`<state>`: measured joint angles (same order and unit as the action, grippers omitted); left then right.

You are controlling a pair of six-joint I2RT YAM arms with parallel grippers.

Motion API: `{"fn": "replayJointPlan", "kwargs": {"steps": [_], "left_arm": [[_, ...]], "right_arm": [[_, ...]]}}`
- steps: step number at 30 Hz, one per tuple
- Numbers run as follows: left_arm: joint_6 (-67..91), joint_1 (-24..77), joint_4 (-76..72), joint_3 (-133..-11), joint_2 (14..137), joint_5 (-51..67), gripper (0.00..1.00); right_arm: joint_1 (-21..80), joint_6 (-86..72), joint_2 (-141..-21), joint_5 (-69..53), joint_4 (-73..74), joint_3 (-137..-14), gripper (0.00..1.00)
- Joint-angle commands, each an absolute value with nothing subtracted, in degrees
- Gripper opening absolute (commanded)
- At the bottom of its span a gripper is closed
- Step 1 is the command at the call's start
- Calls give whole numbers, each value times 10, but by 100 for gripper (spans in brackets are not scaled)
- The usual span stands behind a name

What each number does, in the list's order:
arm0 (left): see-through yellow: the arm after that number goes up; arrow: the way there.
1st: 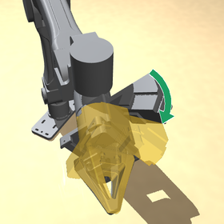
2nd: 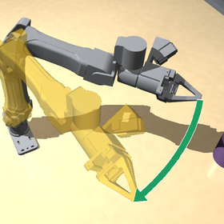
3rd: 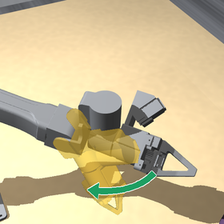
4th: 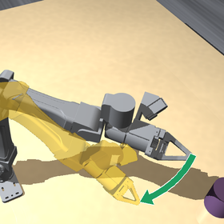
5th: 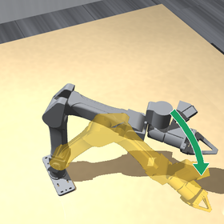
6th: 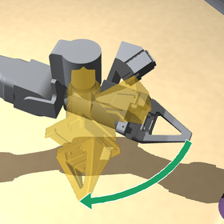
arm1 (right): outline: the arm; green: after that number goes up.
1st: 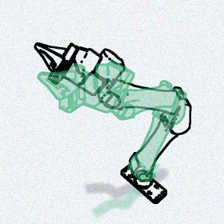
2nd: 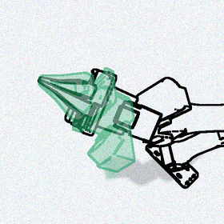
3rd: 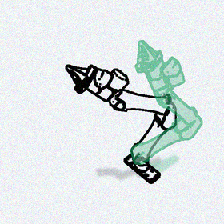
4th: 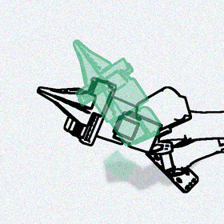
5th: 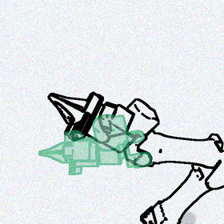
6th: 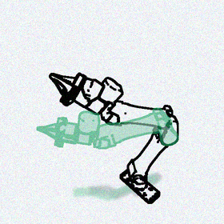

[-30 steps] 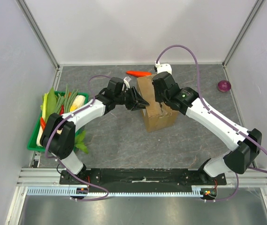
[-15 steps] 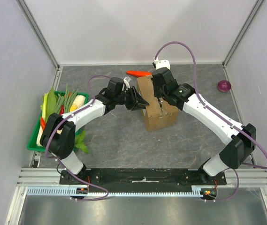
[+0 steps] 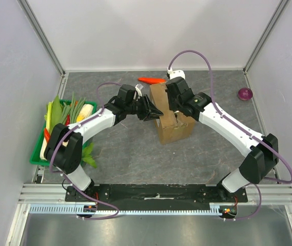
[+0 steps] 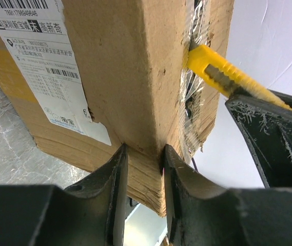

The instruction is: Unpack the express box

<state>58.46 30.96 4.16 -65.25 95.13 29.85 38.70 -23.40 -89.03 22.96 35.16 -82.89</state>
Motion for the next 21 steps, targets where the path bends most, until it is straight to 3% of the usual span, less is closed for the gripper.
{"fn": "replayJointPlan", "kwargs": {"steps": [1, 7, 21], "left_arm": [[606, 308, 47, -664, 974, 245, 23], [634, 308, 32, -649, 976, 236, 18], [648, 308, 24, -645, 981, 229, 16]], "right_arm": [[387, -257, -854, 200, 420, -834, 0], [387, -271, -831, 178, 459, -824, 0], [387, -284, -784, 170, 502, -781, 0]]}}
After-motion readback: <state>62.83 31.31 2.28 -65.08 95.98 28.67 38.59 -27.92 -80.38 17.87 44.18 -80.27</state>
